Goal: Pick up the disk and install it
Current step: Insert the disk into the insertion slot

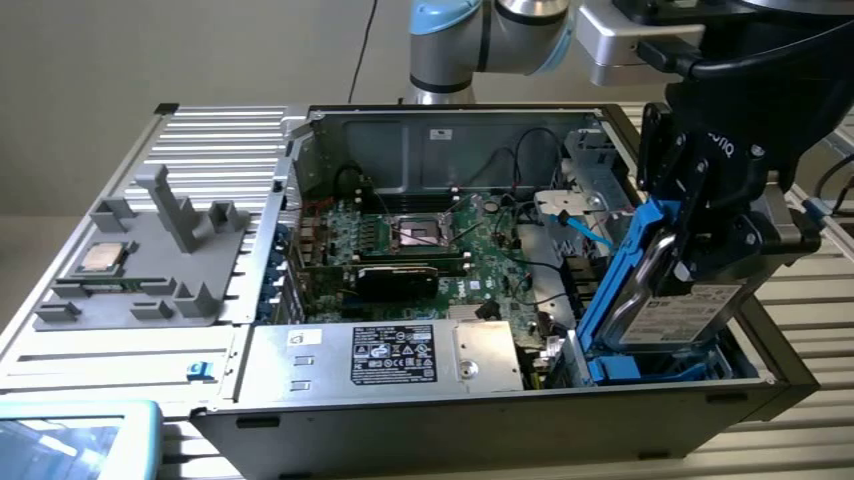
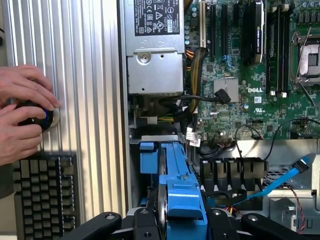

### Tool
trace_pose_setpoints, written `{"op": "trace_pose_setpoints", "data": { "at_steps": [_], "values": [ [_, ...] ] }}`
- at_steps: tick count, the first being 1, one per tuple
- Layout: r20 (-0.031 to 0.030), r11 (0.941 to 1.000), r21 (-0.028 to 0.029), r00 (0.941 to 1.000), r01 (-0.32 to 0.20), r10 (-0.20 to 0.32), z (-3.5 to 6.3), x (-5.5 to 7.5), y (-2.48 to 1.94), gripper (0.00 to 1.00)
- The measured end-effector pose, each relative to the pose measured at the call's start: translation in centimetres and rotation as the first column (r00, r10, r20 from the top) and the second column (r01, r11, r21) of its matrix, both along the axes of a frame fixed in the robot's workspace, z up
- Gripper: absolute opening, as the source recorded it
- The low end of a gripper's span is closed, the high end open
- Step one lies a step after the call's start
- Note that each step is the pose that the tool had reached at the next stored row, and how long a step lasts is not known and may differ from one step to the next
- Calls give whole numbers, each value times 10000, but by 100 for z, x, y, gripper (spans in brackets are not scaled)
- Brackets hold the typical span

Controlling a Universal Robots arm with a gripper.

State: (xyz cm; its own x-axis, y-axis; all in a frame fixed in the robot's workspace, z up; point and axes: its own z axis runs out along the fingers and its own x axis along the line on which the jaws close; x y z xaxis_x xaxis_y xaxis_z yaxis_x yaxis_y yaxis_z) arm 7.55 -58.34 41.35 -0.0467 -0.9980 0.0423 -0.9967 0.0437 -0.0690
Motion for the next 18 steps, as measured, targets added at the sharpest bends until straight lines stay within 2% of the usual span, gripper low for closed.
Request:
{"op": "trace_pose_setpoints", "data": {
  "at_steps": [7, 18],
  "values": [
    [0, 9999, 1, 9999, -103, 103, -7, 0, 27, 37],
    [0, 9999, 1, 9999, -126, 126, -66, 0, 28, 37]
  ]
}}
